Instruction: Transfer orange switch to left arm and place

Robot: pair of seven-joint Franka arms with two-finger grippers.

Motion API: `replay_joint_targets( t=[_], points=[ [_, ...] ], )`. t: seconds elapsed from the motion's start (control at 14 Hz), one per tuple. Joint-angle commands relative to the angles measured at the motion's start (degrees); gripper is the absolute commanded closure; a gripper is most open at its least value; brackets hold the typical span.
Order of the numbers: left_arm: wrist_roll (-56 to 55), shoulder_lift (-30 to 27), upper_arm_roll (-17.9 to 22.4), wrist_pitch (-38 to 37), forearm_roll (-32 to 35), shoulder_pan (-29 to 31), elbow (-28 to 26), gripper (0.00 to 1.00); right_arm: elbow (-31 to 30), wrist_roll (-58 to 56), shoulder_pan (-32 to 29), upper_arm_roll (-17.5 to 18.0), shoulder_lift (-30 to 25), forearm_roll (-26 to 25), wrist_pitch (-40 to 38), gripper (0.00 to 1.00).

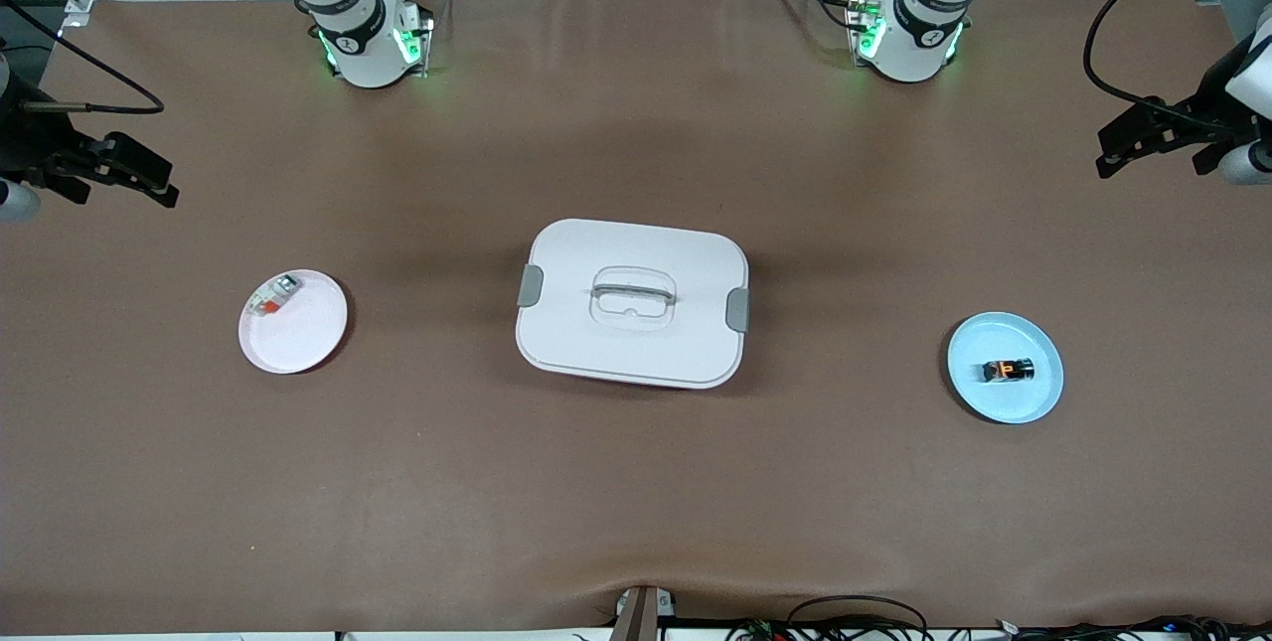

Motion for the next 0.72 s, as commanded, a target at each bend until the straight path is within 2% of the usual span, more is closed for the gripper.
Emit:
replay_joint_targets(
  t=[0.0, 0.64],
  points=[
    [-0.9, -1.5, 0.2, -0.1, -1.1, -0.1, -1.2, 0.0, 1.9, -0.1, -0.5, 0.3, 0.1, -0.8, -4.0, 0.0],
    [0.0, -1.2, -0.1, -0.3, -1.2, -0.1, -1.5, 0.0, 3.2, -0.6, -1.2, -0.1, 0.3, -0.7, -3.9, 0.0]
  ],
)
